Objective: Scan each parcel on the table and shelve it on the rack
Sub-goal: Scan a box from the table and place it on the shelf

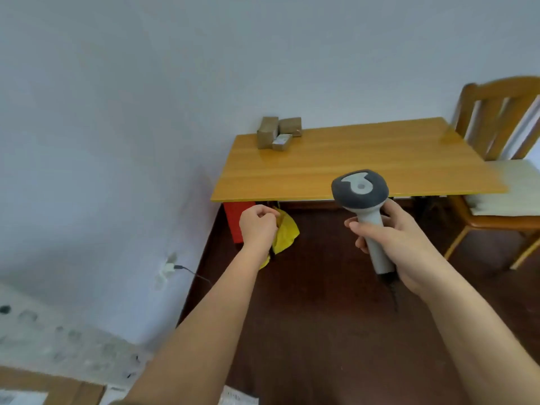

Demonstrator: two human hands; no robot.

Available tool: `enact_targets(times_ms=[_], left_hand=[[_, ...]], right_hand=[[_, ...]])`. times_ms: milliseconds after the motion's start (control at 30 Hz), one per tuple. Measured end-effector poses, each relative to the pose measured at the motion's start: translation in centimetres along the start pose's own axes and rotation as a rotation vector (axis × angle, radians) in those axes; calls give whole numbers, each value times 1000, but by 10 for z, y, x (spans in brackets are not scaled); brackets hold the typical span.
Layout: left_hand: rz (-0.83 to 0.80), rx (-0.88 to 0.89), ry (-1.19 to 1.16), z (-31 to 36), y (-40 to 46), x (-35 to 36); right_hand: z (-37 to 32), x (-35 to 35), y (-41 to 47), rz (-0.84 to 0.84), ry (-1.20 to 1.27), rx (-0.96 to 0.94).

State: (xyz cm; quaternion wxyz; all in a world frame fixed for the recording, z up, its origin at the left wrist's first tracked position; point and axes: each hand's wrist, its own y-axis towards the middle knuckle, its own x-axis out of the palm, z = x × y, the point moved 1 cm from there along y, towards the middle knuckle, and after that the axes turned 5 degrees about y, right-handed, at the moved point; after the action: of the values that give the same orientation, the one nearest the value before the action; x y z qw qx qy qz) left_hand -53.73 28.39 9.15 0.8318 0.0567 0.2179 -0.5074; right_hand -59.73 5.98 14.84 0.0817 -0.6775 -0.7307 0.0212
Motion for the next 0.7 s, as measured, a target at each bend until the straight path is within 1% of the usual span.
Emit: enact_targets(times_ms=[133,267,400,533,600,700], left_hand=[[-49,-51,-9,13,73,54],[-33,-95,-18,35,155,108],[5,-157,-18,65,231,153],[41,-152,-31,89,297,181],[55,-173,-23,88,323,186],[67,-232,7,75,372,188]], right_hand=[[2,-24,76,57,25,9],[0,-48,174,49,68,10],[-21,-69,273,34,67,25],[-49,-77,364,42,59,-1],[-52,-70,402,31,101,-1],[-45,-52,456,2,132,49]])
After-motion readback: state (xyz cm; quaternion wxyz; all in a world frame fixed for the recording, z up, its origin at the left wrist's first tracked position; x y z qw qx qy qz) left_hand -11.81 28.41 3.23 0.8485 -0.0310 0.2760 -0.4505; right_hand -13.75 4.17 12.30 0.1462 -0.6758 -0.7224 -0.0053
